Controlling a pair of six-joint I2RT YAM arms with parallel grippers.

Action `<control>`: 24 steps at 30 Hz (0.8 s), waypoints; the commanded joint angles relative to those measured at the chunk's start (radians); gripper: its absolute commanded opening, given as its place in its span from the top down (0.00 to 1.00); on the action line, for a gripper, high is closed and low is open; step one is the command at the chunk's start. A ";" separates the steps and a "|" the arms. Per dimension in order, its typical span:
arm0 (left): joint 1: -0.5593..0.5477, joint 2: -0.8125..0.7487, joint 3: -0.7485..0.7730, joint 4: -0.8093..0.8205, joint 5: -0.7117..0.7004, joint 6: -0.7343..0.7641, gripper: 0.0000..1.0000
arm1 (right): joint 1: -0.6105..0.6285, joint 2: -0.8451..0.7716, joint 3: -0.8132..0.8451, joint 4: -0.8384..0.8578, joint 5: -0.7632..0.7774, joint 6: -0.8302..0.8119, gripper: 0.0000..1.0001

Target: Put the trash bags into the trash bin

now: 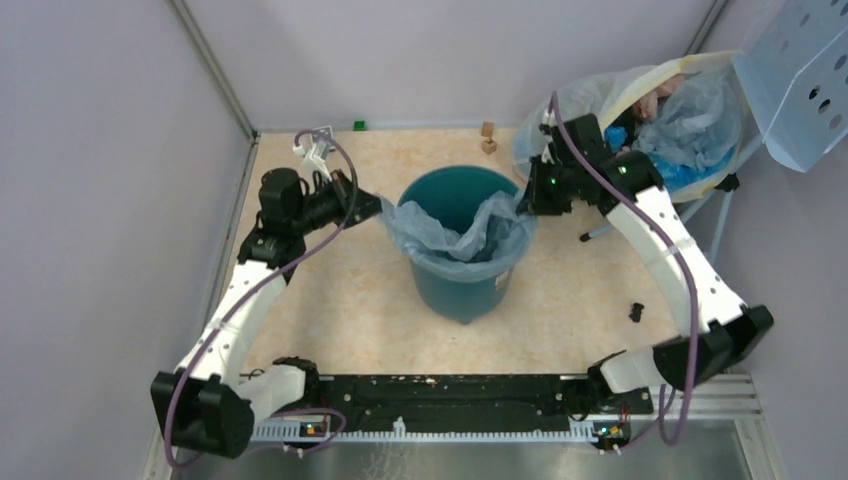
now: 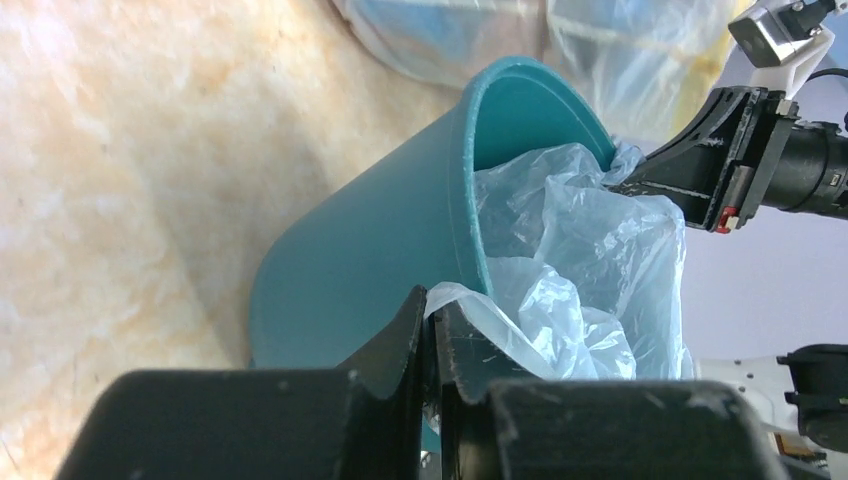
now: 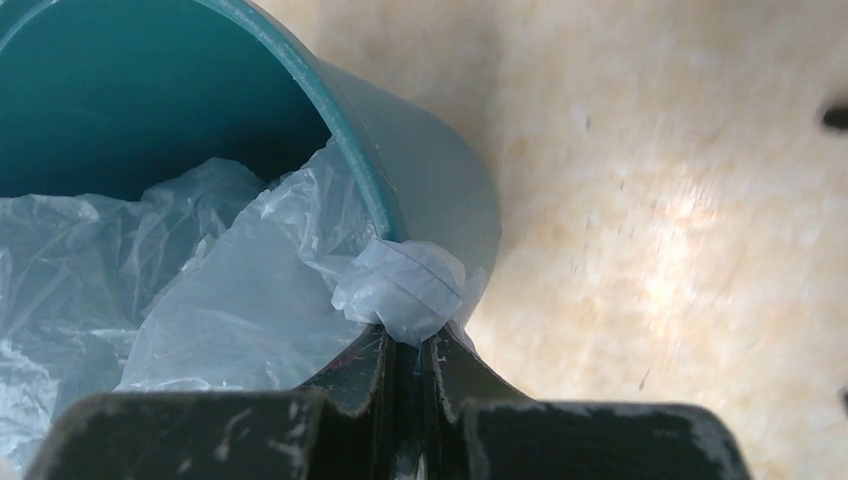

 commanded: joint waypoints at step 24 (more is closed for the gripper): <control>0.000 -0.254 -0.079 -0.309 -0.015 0.160 0.90 | 0.050 -0.600 -0.329 0.214 -0.069 -0.178 0.40</control>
